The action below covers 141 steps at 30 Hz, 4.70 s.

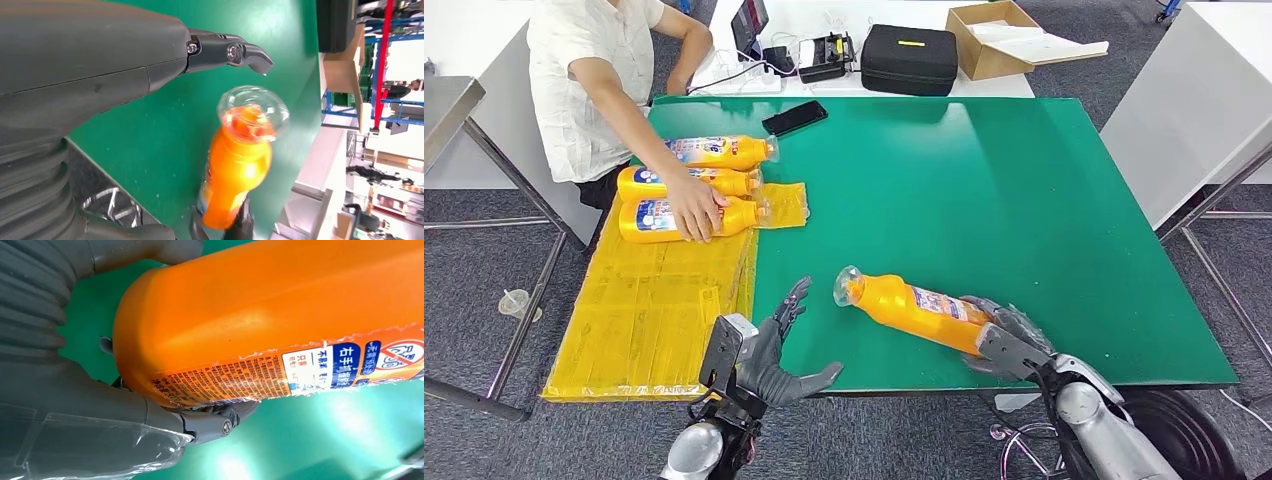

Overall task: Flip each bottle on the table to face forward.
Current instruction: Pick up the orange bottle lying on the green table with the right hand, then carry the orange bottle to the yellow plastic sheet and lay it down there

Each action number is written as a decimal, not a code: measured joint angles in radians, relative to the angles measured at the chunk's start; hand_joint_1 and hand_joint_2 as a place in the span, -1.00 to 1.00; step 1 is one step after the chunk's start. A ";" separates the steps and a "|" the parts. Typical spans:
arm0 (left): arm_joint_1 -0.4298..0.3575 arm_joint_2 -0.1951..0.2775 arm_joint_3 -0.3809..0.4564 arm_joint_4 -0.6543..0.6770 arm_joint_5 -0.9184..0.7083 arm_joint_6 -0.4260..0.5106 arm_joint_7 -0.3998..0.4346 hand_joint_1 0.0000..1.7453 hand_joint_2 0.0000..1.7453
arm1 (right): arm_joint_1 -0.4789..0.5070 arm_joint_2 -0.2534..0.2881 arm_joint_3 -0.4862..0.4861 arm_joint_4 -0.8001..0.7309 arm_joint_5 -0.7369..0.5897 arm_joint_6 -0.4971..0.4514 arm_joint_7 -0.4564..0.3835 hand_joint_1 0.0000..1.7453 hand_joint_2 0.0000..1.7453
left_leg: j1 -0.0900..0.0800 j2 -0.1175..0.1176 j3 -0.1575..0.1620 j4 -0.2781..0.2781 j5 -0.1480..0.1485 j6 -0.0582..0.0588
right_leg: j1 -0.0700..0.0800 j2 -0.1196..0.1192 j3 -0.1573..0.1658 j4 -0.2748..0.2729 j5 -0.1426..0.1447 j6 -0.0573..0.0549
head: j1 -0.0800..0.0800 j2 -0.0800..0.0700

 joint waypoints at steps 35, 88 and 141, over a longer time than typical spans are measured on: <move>-0.109 -0.021 0.046 0.027 0.357 -0.012 -0.066 -1.00 1.00 | -0.066 0.518 0.103 0.074 -0.012 -0.070 -0.107 1.00 1.00 | 0.001 0.000 -0.003 0.000 0.000 -0.001 | 0.000 0.000 -0.004 0.001 -0.001 -0.001 | 0.000 0.000; -0.079 -0.005 0.058 -0.071 -0.251 0.333 -0.132 1.00 1.00 | 0.104 0.610 -0.161 -0.168 0.033 -0.581 -0.233 -1.00 1.00 | 0.000 -0.001 -0.005 0.000 0.000 -0.001 | 0.000 -0.001 -0.005 0.001 -0.001 -0.001 | 0.001 0.000; -0.439 0.140 0.041 0.720 -1.034 0.553 0.045 -1.00 1.00 | 0.052 0.502 -0.248 -0.379 -0.289 -0.538 -0.246 -1.00 1.00 | 0.000 -0.001 0.000 0.000 0.001 -0.002 | 0.000 -0.001 0.000 0.002 -0.001 -0.002 | 0.001 0.000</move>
